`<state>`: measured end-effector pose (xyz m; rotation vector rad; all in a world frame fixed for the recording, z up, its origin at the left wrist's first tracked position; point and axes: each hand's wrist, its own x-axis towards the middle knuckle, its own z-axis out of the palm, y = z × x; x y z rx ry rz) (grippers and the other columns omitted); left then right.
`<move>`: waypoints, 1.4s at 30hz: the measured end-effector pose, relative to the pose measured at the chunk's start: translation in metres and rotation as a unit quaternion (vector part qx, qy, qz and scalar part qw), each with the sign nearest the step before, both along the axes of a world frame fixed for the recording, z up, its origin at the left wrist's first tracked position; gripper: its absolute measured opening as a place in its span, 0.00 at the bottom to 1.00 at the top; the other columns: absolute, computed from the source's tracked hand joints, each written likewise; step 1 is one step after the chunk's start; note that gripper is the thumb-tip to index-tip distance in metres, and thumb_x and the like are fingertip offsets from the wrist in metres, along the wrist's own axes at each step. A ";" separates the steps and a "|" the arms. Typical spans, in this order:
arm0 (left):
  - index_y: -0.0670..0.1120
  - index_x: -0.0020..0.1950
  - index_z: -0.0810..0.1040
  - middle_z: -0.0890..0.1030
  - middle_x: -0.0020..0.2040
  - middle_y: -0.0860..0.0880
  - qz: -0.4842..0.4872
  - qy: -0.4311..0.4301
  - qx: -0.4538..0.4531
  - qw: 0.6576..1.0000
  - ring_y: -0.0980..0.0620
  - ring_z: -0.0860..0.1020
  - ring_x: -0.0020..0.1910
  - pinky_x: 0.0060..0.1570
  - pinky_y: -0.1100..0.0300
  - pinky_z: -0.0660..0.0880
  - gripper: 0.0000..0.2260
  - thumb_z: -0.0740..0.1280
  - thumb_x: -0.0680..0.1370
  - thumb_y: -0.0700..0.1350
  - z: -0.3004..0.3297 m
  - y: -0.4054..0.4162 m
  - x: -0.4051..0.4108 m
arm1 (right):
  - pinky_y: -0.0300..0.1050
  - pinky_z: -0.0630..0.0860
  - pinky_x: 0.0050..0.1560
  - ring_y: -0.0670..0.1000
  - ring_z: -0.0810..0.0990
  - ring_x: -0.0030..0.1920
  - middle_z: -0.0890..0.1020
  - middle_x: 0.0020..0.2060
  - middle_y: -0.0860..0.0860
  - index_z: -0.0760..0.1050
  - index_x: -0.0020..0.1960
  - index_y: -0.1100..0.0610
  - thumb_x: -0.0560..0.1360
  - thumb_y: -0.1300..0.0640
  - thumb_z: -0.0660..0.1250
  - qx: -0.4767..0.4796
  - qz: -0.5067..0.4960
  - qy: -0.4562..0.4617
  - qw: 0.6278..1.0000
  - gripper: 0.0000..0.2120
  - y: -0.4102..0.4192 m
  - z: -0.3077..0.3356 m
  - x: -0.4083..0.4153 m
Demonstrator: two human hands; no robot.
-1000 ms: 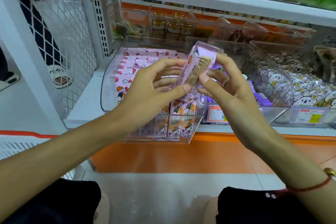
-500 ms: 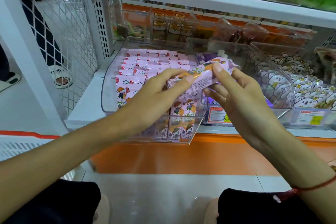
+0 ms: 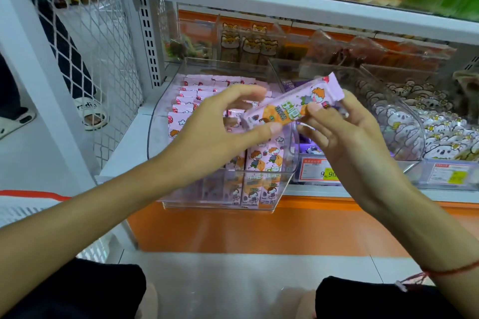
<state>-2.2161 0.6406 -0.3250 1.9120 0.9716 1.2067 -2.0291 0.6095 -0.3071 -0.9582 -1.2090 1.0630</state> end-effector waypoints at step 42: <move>0.44 0.70 0.71 0.79 0.59 0.44 0.032 0.391 -0.031 0.919 0.49 0.76 0.49 0.43 0.64 0.67 0.16 0.56 0.83 0.42 0.007 0.155 -0.015 | 0.49 0.69 0.64 0.58 0.71 0.66 0.72 0.68 0.59 0.67 0.71 0.60 0.80 0.60 0.57 0.010 0.069 -0.722 0.689 0.19 0.186 0.013 -0.045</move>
